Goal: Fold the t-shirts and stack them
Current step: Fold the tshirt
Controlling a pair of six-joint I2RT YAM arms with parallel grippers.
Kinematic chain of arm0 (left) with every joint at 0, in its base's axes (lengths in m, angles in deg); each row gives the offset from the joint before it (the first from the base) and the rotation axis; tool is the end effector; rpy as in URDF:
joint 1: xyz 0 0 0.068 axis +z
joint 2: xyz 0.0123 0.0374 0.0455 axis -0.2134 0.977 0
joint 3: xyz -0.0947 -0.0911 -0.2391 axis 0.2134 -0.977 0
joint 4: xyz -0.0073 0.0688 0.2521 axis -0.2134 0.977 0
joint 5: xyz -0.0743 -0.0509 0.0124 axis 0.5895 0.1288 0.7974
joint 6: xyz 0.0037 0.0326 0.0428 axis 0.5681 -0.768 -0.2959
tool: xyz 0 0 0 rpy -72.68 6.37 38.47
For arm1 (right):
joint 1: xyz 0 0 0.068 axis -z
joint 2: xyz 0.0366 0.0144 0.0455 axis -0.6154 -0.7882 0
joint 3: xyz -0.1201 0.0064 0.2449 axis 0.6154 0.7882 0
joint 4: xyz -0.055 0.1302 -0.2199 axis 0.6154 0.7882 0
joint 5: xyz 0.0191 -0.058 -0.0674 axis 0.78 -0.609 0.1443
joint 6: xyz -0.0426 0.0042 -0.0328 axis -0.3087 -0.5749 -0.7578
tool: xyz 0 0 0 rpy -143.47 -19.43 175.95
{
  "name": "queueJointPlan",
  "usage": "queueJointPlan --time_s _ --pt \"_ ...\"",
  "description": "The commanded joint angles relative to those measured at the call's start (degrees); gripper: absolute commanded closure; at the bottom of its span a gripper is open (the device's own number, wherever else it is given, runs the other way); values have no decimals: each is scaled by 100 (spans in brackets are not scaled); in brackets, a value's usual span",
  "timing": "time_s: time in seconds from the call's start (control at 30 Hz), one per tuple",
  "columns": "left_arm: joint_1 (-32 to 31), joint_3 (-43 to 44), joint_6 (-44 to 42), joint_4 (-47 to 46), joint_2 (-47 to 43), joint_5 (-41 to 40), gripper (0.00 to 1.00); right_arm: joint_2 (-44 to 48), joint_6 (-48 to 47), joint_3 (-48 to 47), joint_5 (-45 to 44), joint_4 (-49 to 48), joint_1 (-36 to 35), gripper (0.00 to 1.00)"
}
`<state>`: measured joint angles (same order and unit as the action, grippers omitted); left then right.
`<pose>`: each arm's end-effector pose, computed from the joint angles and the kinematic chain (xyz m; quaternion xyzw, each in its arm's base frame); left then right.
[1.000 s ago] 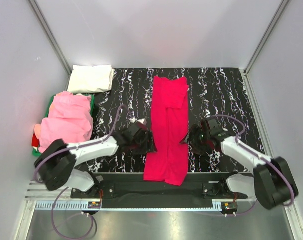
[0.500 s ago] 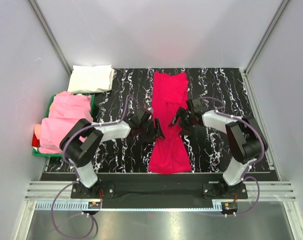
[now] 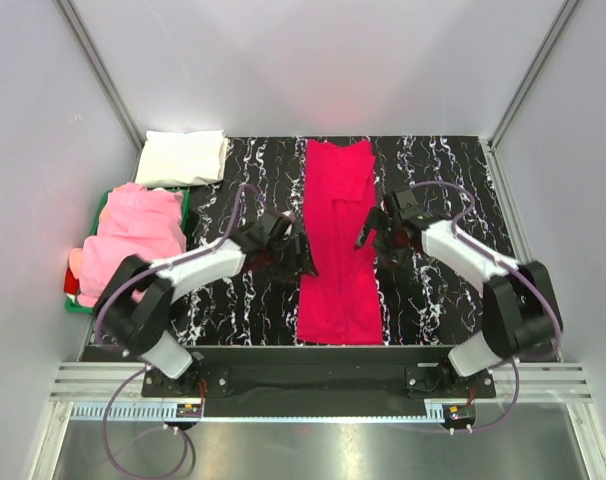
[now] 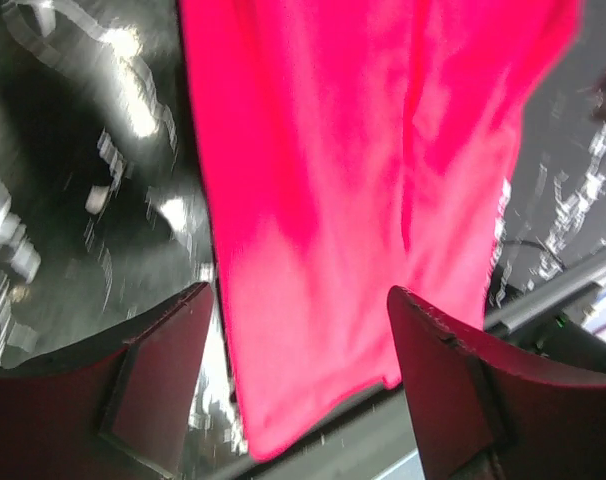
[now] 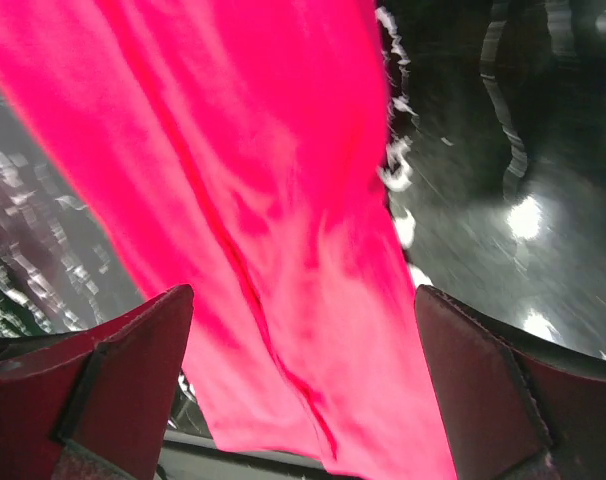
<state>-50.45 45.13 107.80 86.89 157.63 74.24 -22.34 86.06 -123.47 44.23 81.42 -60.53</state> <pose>0.2486 -0.2056 0.1831 -0.0190 0.9513 -0.2741 0.1399 0.2880 0.1222 0.2021 0.1603 0.9563 0.1603 0.1846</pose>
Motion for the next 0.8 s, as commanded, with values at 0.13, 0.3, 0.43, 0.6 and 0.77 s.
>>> queueJointPlan --time_s 0.13,0.3,0.43,0.6,0.77 --pt "-45 -841 186 477 -1564 -297 23 1647 148 878 -439 863 -13 0" --pt "-335 -1780 573 4 -2013 -174 22 2483 658 2195 53 705 -22 3" --pt "-669 -2362 1047 -454 -2232 -191 22 3125 913 2935 379 687 -83 8" --pt "-942 -2889 1435 -859 -2461 -350 23 3872 1282 3620 739 723 -303 18" --pt "-977 -3083 1549 -991 -2470 -429 25 4523 1642 3894 871 941 -557 27"
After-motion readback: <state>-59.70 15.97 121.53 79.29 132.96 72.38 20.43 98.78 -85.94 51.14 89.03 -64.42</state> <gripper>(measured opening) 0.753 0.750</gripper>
